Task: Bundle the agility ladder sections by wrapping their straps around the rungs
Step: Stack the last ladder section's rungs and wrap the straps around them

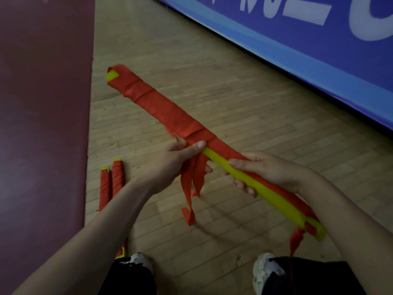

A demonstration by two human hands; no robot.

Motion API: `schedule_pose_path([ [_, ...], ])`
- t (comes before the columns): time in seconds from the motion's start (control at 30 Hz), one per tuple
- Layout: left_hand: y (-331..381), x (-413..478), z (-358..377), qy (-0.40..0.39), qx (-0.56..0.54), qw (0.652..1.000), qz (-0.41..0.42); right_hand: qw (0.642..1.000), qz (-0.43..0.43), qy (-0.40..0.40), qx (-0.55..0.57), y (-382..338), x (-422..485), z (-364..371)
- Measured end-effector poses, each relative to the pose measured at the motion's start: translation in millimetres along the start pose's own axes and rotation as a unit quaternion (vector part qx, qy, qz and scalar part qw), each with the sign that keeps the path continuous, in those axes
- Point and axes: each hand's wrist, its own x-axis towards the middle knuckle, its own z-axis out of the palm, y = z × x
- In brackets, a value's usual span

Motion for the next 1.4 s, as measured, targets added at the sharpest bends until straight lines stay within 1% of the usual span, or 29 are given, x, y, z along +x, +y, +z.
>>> schedule_pose_path([
  [0.1,-1.8,0.4,0.7,-0.033,-0.017,0.999,-0.004,0.998,-0.033,0.045,0.010,1.2,3.4,-5.9],
  [0.23,-3.5,1.6,6.0,-0.026,-0.029,0.999,-0.020,0.993,-0.057,0.098,0.015,6.3,9.7,-10.8],
  [0.33,-8.8,4.4,11.6,-0.006,-0.040,0.999,-0.036,0.984,-0.063,0.154,-0.060,11.1,18.9,-7.8],
  [0.43,-10.8,4.9,15.5,-0.001,-0.054,0.997,-0.046,0.963,-0.074,0.200,-0.165,17.3,27.1,-4.6],
  [0.5,-10.6,4.3,16.8,0.002,-0.057,0.997,-0.049,0.937,-0.083,0.217,-0.262,19.3,27.8,-1.4],
  [0.57,-11.7,3.4,17.7,0.008,-0.062,0.997,-0.053,0.905,-0.067,0.224,-0.355,20.6,27.3,3.0],
  [0.73,-14.7,2.5,21.9,0.022,-0.088,0.995,-0.052,0.836,-0.064,0.234,-0.493,28.6,35.3,12.4],
  [0.93,-17.4,0.8,22.4,0.038,-0.085,0.995,-0.041,0.744,-0.061,0.257,-0.614,27.7,34.4,22.1],
  [1.0,-16.3,0.3,22.7,0.039,-0.081,0.995,-0.035,0.706,-0.060,0.276,-0.649,28.3,35.5,22.6],
  [1.07,-15.2,0.7,23.7,0.047,-0.082,0.995,-0.036,0.658,-0.088,0.315,-0.678,30.5,37.3,22.1],
  [1.1,-14.5,1.1,24.3,0.057,-0.088,0.994,-0.039,0.636,-0.113,0.347,-0.680,31.3,38.6,22.7],
  [1.17,-14.2,2.4,25.6,0.089,-0.105,0.990,-0.046,0.601,-0.155,0.386,-0.682,35.1,40.6,24.6],
  [1.2,-14.7,3.3,25.1,0.106,-0.112,0.987,-0.049,0.599,-0.163,0.382,-0.685,35.0,40.5,26.8],
  [1.23,-15.1,4.2,24.1,0.119,-0.118,0.984,-0.054,0.608,-0.166,0.373,-0.681,34.1,40.7,29.4],
  [1.27,-15.2,4.8,22.7,0.125,-0.119,0.983,-0.059,0.633,-0.158,0.357,-0.669,31.2,39.6,31.8],
  [1.3,-15.4,4.8,20.5,0.126,-0.116,0.983,-0.061,0.672,-0.146,0.330,-0.647,29.1,38.2,32.2],
  [1.37,-15.1,4.4,15.4,0.116,-0.100,0.987,-0.055,0.793,-0.129,0.260,-0.536,22.4,31.8,25.7],
  [1.4,-14.4,3.9,13.3,0.107,-0.088,0.989,-0.050,0.841,-0.130,0.235,-0.470,17.3,26.9,20.9],
])
